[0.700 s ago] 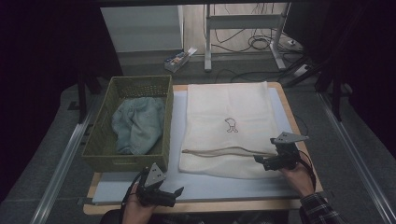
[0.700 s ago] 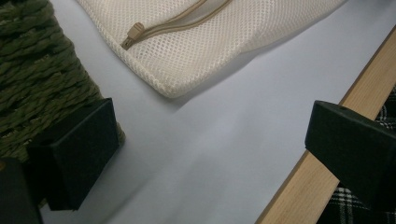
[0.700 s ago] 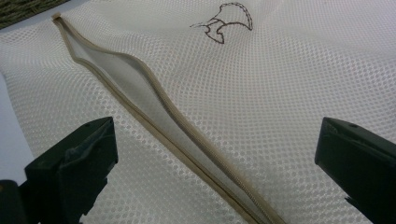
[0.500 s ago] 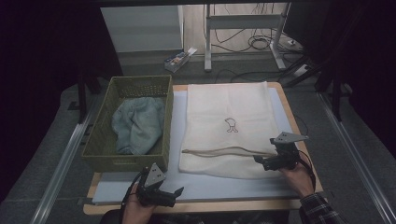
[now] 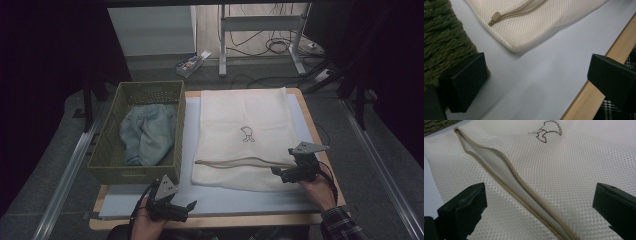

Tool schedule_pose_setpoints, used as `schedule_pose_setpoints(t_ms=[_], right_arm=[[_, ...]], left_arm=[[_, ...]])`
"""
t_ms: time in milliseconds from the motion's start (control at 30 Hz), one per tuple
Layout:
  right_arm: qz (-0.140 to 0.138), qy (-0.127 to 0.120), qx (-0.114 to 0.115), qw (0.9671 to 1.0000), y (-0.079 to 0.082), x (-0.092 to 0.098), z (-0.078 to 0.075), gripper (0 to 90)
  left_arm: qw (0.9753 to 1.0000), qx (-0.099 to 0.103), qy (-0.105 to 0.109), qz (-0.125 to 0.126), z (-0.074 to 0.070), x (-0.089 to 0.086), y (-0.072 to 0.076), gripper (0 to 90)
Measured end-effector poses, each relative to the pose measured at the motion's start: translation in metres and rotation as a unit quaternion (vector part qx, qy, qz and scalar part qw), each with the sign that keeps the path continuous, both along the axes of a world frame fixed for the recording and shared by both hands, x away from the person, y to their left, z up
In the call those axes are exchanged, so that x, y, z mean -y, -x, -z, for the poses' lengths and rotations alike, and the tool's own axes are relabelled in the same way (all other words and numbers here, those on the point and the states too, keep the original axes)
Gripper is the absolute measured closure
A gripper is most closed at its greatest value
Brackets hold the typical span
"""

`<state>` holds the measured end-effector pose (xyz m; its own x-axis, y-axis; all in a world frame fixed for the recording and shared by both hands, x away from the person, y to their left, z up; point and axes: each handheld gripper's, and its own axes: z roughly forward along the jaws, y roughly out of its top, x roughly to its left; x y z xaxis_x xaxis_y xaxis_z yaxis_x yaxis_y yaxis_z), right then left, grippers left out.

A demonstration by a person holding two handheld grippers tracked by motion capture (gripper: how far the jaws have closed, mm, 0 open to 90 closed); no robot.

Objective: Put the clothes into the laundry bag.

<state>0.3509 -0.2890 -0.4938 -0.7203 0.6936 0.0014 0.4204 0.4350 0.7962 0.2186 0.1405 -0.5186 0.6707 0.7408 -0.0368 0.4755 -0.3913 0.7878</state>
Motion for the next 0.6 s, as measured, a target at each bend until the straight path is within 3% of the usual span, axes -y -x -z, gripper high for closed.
schedule_pose_setpoints(t_ms=[600], right_arm=[[-0.001,0.003,-0.002,1.0,0.0003,-0.0003,-0.0002,0.0]], left_arm=[[1.0,0.0,-0.003,0.001,0.0001,0.0003,0.0002,2.9]])
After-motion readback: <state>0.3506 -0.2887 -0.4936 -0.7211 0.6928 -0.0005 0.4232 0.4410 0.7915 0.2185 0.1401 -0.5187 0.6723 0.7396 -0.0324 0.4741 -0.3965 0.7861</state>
